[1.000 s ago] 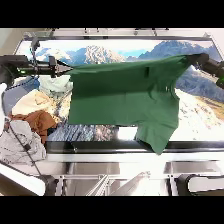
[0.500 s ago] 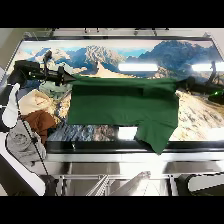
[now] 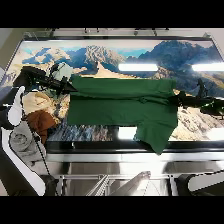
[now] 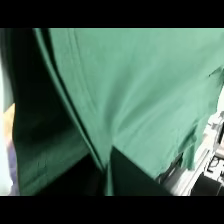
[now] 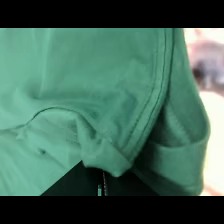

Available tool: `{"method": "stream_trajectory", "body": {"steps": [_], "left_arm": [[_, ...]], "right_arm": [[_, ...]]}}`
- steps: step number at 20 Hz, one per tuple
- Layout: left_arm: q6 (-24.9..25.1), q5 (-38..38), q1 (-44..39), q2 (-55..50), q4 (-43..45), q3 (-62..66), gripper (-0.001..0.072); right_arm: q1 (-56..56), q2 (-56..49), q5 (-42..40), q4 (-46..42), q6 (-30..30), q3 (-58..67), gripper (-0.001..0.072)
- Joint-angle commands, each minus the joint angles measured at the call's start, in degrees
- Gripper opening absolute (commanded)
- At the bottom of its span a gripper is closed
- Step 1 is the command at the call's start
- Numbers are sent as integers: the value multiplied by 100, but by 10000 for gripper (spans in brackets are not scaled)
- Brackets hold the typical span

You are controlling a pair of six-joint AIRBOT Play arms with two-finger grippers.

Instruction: Fold the shirts.

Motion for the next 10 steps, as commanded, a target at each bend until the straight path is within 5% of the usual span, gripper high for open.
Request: {"method": "stream_trajectory", "body": {"steps": [1, 2, 3, 6, 7, 10], "left_arm": [[-50, 542, 20, -15, 24, 13, 366], [-72, 776, 59, -15, -24, 37, 619], [-234, 940, 107, -15, -39, 81, 703], [-588, 1633, 297, 26, -59, 229, 704], [-643, 1685, 358, 162, -52, 76, 703], [-374, 1276, 621, 999, 70, -1152, 704]], "right_arm": [[-94, 26, 625, -24, 267, -24, 247], [-184, 94, 903, -22, 372, -22, 308], [-337, 214, 1187, -31, 457, -22, 309], [-925, 863, 1526, -494, 1008, -26, 330], [-1099, 1113, 1519, -933, 1349, -31, 410], [-1497, 2002, 1497, -2758, 2605, -522, 422]]}}
